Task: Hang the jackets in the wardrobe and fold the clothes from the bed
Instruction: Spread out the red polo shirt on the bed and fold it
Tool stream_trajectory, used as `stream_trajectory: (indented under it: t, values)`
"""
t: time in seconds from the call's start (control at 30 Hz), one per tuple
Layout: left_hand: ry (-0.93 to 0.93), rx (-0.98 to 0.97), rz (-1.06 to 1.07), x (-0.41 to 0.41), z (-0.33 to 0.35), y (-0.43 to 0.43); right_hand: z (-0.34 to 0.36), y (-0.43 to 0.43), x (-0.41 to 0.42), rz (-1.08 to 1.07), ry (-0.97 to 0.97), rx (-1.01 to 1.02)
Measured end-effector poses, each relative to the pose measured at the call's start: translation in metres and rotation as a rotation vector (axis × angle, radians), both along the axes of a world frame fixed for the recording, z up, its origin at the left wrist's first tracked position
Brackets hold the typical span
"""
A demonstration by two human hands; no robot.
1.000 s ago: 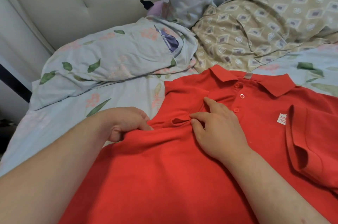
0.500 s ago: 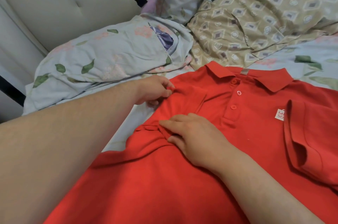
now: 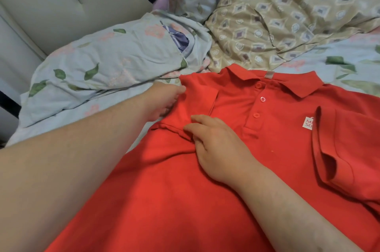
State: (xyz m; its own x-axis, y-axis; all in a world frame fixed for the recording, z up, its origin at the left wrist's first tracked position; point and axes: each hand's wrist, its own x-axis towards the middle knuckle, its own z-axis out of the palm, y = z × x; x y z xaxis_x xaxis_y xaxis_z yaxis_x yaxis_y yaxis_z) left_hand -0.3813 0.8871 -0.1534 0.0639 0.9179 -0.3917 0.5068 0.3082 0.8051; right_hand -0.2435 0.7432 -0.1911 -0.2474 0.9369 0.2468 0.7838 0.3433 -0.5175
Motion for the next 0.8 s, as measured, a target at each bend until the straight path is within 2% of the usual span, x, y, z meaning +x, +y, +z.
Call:
stream_trajectory:
  t: [0.07,0.23,0.3,0.33,0.43,0.5,0.57,0.67,0.8]
  values:
    - [0.091,-0.017,-0.108,-0.001,0.001,-0.003,0.001,0.0,0.001,-0.002,0.028,0.012]
    - [0.418,0.48,-0.13,0.002,-0.007,0.009,0.002,0.0,0.002,-0.011,0.046,0.043]
    - [0.588,0.566,-0.145,-0.004,-0.014,0.012,0.0,0.001,0.003,-0.011,0.028,0.034]
    - [0.6,0.578,-0.104,-0.007,-0.017,0.011,-0.001,0.001,0.003,-0.007,0.008,0.02]
    - [0.471,0.681,0.021,-0.02,-0.016,-0.016,-0.003,0.002,0.005,-0.011,-0.05,0.008]
    - [0.611,0.799,-0.013,-0.044,-0.018,-0.056,-0.005,0.004,0.003,-0.014,-0.069,0.019]
    - [0.796,0.747,-0.151,-0.075,-0.026,-0.11,-0.006,0.002,0.003,-0.019,-0.093,0.02]
    - [0.883,0.445,-0.276,-0.104,-0.048,-0.16,-0.009,0.001,0.001,-0.018,-0.105,0.057]
    - [0.928,0.487,-0.236,-0.1,-0.061,-0.156,-0.011,0.004,-0.003,-0.11,-0.08,0.066]
